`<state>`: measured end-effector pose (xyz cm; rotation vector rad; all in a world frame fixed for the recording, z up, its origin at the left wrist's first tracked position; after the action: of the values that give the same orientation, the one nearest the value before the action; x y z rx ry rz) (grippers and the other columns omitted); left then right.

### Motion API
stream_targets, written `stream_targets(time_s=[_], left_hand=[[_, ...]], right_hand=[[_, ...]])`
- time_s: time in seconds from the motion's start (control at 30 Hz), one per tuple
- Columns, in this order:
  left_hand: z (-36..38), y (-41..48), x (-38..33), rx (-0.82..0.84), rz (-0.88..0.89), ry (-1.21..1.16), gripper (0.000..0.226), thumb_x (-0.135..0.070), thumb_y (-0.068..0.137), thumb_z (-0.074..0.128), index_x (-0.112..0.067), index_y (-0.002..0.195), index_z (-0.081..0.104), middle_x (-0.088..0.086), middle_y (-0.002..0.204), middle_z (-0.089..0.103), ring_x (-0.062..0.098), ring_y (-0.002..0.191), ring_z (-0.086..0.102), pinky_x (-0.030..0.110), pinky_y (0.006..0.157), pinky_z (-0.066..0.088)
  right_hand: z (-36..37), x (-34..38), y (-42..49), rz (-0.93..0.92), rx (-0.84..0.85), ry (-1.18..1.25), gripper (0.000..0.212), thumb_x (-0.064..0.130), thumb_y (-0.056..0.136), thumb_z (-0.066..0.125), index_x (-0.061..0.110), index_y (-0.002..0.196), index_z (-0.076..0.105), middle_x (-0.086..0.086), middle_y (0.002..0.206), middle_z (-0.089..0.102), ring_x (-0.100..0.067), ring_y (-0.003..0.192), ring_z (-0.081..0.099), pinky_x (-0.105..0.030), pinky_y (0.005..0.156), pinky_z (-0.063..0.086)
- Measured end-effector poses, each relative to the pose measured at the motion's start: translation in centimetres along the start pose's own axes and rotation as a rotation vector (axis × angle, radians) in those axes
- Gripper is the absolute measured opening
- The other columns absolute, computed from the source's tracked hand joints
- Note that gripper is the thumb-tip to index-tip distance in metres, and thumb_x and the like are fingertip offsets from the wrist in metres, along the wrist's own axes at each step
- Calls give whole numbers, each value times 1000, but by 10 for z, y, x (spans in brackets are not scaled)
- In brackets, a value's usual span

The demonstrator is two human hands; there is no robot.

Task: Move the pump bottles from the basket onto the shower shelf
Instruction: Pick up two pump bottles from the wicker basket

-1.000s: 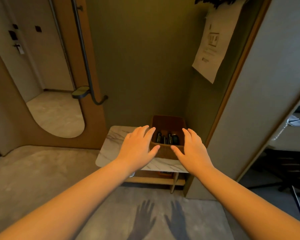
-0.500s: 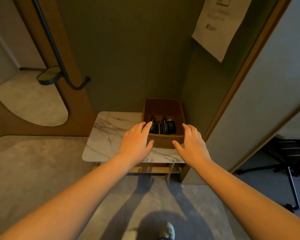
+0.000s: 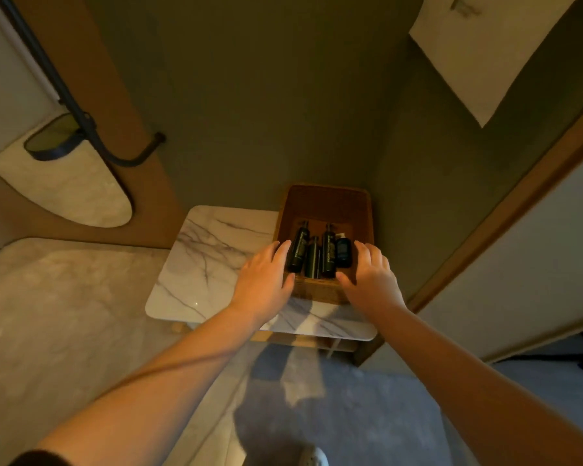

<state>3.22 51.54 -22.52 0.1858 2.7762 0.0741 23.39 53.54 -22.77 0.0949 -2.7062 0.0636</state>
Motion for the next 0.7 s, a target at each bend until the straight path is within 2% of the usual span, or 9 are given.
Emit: stream_targets(time_s=[0.3, 0.43, 0.53, 0.7], left_hand=[[39, 80, 44, 59, -39, -63, 59, -33, 92, 48, -21, 144, 24, 1, 142, 37, 19, 129, 36, 42, 104, 35], [68, 128, 67, 97, -2, -115, 60, -31, 90, 53, -19, 143, 27, 4, 138, 43, 20, 122, 45, 39, 100, 42], [87, 162, 87, 139, -36, -150, 61, -31, 91, 52, -18, 145, 25, 6, 141, 41, 22, 125, 42, 39, 102, 40], [115, 211, 114, 185, 7, -176, 60, -26, 91, 53, -13, 144, 28, 10, 141, 41, 24, 126, 42, 33, 101, 36]], right_hand=[[52, -9, 91, 41, 144, -26, 73, 43, 92, 50, 14, 148, 14, -10, 151, 23, -28, 138, 27, -42, 108, 33], [80, -12, 138, 119, 171, -4, 72, 42, 92, 52, 16, 148, 15, -9, 152, 23, -27, 137, 27, -40, 107, 36], [102, -13, 168, 194, 211, 14, 72, 40, 93, 51, 16, 148, 13, -9, 153, 21, -28, 138, 25, -40, 108, 34], [136, -19, 209, 259, 186, 70, 72, 36, 91, 55, 11, 147, 18, -12, 149, 29, -29, 132, 33, -43, 106, 37]])
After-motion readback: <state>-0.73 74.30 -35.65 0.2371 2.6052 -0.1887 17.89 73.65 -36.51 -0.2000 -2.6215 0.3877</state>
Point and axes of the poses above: each hand's wrist, its own y-axis towards the middle knuckle, its own z-axis out of the palm, x = y × z, the point moved 1 cm from there along y, towards the middle knuckle
